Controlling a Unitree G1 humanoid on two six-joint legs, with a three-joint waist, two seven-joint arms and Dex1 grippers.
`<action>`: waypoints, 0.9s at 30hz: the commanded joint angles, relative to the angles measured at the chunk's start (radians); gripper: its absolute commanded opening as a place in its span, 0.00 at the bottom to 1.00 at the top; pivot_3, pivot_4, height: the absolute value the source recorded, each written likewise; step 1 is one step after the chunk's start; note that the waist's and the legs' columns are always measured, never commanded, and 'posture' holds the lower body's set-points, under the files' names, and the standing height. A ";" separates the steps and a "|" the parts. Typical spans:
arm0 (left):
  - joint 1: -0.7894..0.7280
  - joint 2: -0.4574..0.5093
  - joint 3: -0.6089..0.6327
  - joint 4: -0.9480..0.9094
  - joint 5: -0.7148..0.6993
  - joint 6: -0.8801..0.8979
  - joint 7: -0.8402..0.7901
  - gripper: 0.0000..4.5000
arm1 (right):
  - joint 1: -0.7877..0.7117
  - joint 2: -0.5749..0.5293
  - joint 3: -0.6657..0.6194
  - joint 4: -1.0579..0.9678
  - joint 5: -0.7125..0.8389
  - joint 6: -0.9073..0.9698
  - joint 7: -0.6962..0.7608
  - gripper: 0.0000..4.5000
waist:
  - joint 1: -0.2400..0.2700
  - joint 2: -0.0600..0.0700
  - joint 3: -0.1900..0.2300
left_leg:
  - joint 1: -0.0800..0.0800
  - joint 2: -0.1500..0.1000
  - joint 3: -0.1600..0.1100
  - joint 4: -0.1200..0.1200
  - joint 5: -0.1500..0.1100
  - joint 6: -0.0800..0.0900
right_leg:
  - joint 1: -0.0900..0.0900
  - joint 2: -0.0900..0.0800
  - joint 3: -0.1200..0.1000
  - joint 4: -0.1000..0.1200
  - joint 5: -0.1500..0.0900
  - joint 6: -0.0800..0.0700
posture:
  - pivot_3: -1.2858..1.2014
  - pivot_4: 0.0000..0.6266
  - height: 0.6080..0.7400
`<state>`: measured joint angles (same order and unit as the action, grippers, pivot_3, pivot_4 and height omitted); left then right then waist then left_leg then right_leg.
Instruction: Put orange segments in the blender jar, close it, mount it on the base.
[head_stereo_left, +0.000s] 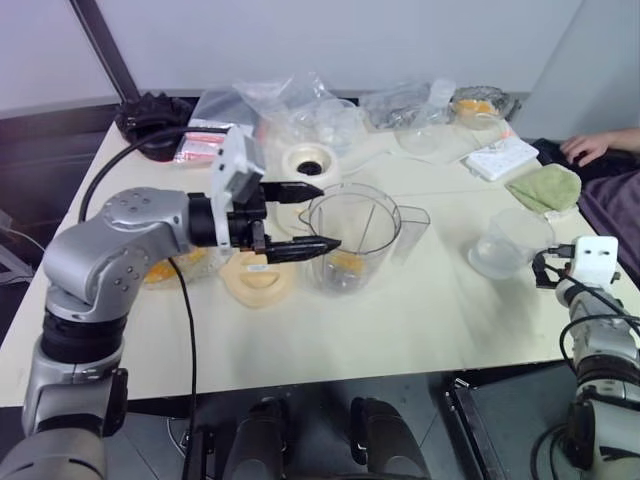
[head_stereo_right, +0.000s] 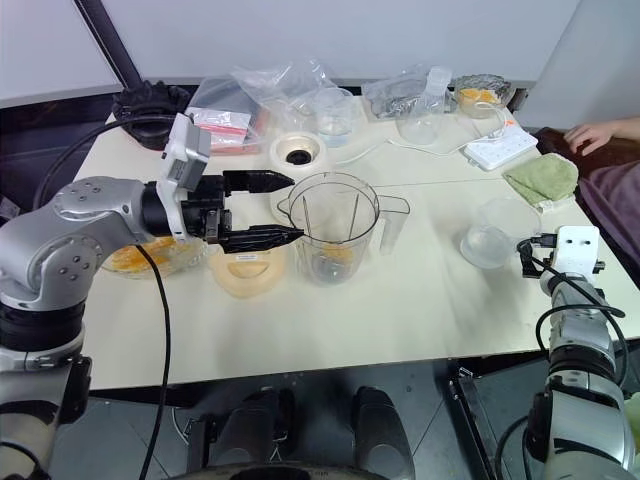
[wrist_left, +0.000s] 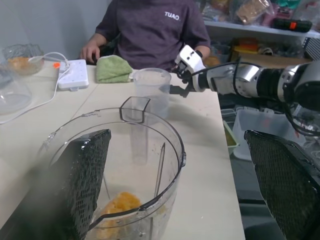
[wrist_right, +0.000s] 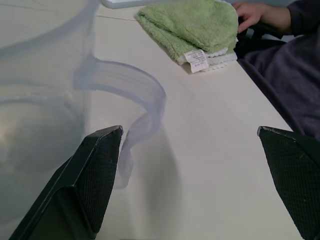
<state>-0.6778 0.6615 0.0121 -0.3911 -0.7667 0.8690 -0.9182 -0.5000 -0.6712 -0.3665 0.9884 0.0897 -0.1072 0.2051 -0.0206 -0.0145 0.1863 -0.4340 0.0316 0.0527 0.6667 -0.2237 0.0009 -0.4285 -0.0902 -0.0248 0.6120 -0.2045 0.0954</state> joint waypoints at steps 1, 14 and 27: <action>-0.010 0.014 0.011 -0.034 -0.014 0.005 0.010 1.00 | -0.043 -0.027 0.003 0.034 0.003 -0.048 0.012 0.94 | -0.001 0.000 0.000 | 0.000 0.000 0.000 0.000 0.000 0.000 | 0.000 0.000 0.000 0.000 0.000 0.000 | 0.52 0.24 1.00; -0.012 0.040 0.014 -0.044 -0.038 0.036 0.022 1.00 | -0.071 -0.015 0.022 0.075 0.016 -0.089 0.011 0.00 | 0.010 0.000 0.000 | 0.002 0.000 0.000 0.000 0.000 0.000 | 0.002 0.000 0.002 0.000 0.000 0.000 | 0.52 0.24 1.00; -0.010 0.079 0.026 0.012 -0.027 0.018 -0.016 1.00 | -0.109 -0.044 0.005 -0.185 0.072 0.013 0.046 0.00 | 0.003 0.002 0.002 | 0.003 0.000 0.001 -0.001 0.000 0.000 | 0.002 0.001 0.003 0.000 0.000 0.000 | 0.52 0.24 1.00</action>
<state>-0.6759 0.7295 0.0153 -0.3766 -0.7955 0.9082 -0.9233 -0.5726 -0.6712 -0.3392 0.9054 0.1403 -0.1027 0.2412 -0.0175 -0.0127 0.1882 -0.4313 0.0314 0.0539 0.6654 -0.2236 0.0008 -0.4269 -0.0895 -0.0219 0.6117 -0.2046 0.0957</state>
